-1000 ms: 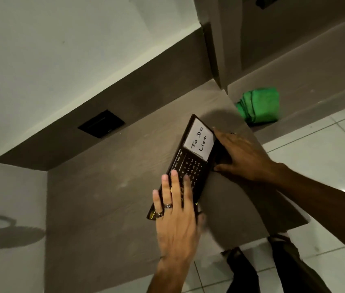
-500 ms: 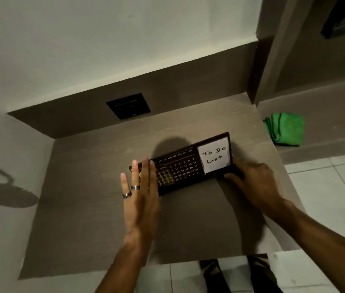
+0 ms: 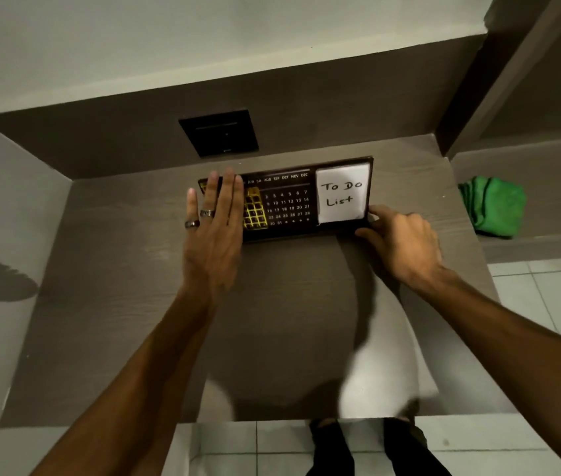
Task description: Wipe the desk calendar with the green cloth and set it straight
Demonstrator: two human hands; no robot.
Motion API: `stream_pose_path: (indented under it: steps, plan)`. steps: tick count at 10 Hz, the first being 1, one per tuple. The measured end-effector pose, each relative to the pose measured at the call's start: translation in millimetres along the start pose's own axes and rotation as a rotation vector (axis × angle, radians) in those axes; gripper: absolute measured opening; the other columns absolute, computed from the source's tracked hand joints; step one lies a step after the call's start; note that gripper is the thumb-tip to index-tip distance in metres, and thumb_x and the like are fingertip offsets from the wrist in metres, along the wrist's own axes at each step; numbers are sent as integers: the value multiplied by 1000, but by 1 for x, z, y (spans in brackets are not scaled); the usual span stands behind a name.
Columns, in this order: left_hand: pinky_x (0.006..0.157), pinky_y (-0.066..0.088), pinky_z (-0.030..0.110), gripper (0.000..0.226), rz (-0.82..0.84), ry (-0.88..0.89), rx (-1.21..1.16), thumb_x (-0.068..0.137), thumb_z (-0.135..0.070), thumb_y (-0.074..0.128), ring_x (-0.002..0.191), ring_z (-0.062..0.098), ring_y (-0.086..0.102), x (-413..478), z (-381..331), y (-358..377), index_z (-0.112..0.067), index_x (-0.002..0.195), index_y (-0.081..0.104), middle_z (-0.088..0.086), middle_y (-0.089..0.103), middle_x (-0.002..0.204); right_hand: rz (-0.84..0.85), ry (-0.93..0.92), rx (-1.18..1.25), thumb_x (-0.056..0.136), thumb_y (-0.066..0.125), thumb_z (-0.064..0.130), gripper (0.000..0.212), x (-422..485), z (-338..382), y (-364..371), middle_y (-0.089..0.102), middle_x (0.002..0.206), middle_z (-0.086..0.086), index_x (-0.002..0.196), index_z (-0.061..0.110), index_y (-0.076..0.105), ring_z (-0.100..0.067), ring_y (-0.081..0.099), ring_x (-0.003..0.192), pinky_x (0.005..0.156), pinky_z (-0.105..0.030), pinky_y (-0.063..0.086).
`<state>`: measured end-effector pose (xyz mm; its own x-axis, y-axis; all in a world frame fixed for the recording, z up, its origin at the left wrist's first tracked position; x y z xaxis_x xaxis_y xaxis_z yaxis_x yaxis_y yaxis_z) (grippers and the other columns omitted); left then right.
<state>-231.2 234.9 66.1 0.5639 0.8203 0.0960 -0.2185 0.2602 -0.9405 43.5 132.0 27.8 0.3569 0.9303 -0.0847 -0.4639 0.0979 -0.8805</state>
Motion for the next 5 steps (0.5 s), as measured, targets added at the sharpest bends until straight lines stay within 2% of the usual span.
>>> stream_pose_path:
  steps: [3, 4, 5]
  plan:
    - [122, 0, 52, 123, 1, -4, -40, 81, -32, 77, 152, 33, -4, 5, 2, -4, -9, 149, -23, 17, -5, 165, 37, 31, 21, 90, 57, 50, 45, 8, -2, 4, 71, 109, -9, 131, 34, 48, -31, 64, 101, 84, -50, 54]
    - [122, 2, 53, 129, -8, 12, -103, 76, -41, 80, 152, 33, -1, 3, 7, -4, -10, 149, -22, 17, -2, 165, 39, 54, 83, 87, 58, 54, 54, 5, -4, -1, 69, 112, -8, 135, 31, 46, -24, 61, 105, 88, -45, 53]
    - [122, 3, 55, 126, -46, -16, -202, 75, -54, 77, 152, 34, 1, -4, 11, -11, -7, 153, -11, 19, 2, 165, -98, 22, 288, 85, 59, 55, 59, -5, 4, -24, 72, 103, 0, 134, 22, 51, -8, 61, 93, 78, -28, 48]
Point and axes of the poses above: each hand's wrist, its own x-axis towards the middle knuckle, its own y-axis out of the palm, z = x × y, the point moved 3 cm from there along x, towards the middle knuckle
